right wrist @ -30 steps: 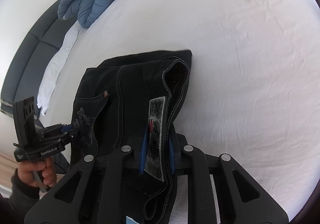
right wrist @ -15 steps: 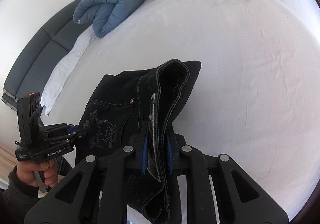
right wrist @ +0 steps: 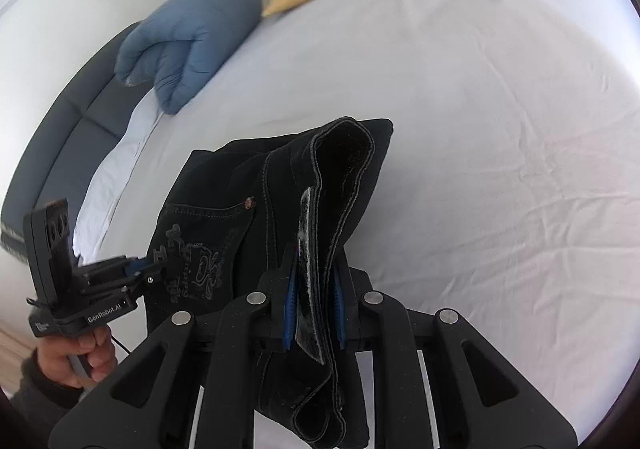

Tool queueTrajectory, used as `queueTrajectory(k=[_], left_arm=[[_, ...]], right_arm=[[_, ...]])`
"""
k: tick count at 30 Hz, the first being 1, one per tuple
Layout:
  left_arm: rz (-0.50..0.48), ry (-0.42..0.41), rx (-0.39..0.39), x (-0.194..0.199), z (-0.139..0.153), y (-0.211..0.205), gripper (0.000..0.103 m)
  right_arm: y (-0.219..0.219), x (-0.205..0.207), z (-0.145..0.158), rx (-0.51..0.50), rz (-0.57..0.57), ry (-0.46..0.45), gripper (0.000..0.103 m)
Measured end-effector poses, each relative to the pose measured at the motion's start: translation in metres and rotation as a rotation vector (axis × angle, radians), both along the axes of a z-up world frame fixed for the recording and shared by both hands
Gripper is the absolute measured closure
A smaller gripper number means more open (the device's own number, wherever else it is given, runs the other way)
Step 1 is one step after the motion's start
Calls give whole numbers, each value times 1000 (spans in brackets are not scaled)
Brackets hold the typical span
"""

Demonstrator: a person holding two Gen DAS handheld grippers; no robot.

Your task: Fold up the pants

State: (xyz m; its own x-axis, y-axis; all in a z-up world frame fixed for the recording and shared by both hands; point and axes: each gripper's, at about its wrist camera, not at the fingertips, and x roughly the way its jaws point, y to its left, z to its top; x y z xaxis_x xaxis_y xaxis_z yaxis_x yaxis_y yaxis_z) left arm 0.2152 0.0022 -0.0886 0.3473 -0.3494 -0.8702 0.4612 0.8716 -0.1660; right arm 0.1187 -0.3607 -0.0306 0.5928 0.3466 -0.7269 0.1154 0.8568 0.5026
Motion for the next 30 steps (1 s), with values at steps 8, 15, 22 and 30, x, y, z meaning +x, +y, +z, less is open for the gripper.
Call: queueTrajectory(k=[8, 15, 22, 30], left_arm=[[27, 33, -32, -10, -39, 7, 58], [82, -15, -96, -31, -31, 37, 41], [185, -457, -85, -142, 44, 67, 0], [343, -813, -10, -227, 136, 84, 0]], right_arm=[[-63, 8, -85, 284, -47, 39, 81], [-79, -21, -73, 249, -91, 0, 52], [-54, -96, -24, 0, -228, -21, 34], [52, -198, 85, -479, -344, -354, 18]])
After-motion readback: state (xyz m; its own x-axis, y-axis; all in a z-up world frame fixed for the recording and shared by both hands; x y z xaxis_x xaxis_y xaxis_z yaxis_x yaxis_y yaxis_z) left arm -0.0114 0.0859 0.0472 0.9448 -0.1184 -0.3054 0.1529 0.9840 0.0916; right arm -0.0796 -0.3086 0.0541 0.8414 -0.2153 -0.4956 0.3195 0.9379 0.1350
